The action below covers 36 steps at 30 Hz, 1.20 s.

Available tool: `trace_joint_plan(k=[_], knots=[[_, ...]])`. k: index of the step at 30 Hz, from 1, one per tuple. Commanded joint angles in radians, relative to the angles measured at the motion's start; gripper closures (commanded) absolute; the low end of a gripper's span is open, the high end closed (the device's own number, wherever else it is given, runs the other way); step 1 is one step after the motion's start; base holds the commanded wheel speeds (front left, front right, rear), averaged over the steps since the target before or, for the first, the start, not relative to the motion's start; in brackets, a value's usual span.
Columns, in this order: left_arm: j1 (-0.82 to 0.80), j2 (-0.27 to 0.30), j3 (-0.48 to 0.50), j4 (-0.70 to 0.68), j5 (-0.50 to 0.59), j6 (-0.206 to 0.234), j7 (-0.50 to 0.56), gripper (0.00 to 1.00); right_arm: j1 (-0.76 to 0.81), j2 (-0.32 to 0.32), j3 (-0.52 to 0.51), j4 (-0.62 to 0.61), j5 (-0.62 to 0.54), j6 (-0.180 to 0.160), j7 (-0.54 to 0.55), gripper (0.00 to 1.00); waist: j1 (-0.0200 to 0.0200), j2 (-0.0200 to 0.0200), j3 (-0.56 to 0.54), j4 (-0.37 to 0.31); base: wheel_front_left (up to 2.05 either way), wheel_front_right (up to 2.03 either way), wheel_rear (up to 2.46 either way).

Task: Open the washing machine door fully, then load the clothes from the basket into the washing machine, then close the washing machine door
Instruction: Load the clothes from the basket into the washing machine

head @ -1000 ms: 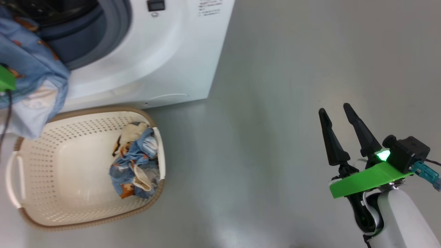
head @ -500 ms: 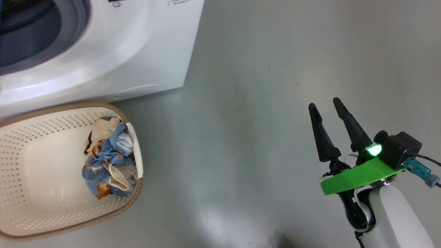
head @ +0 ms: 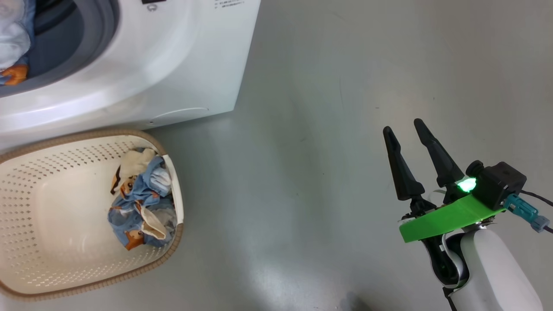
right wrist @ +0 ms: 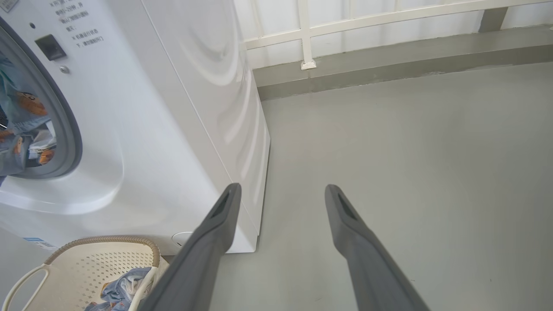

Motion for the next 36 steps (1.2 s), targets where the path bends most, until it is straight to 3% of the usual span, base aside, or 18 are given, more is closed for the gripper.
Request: trace_joint_plan(k=[1, 16, 36], knots=[[0.004, 0.047, 0.012, -0.011, 0.025, -0.006, -0.005, 0.00, 0.014, -0.010, 0.024, -0.022, 0.010, 0.001, -0.005, 0.00, -0.0001, 0.0000, -0.004, 0.003, 0.00, 0.00, 0.00], [0.046, 0.012, 0.012, 0.057, -0.001, -0.010, -0.005, 0.00, 0.021, -0.014, 0.024, -0.021, 0.011, 0.001, -0.005, 0.00, -0.0001, 0.0000, -0.024, 0.012, 0.00, 0.00, 0.00], [0.324, -0.105, 0.089, -0.075, -0.067, -0.010, -0.005, 0.00, 0.035, -0.055, -0.012, -0.014, 0.002, 0.001, -0.005, 0.00, -0.0001, 0.0000, -0.100, 0.091, 0.00, 0.00, 0.00]])
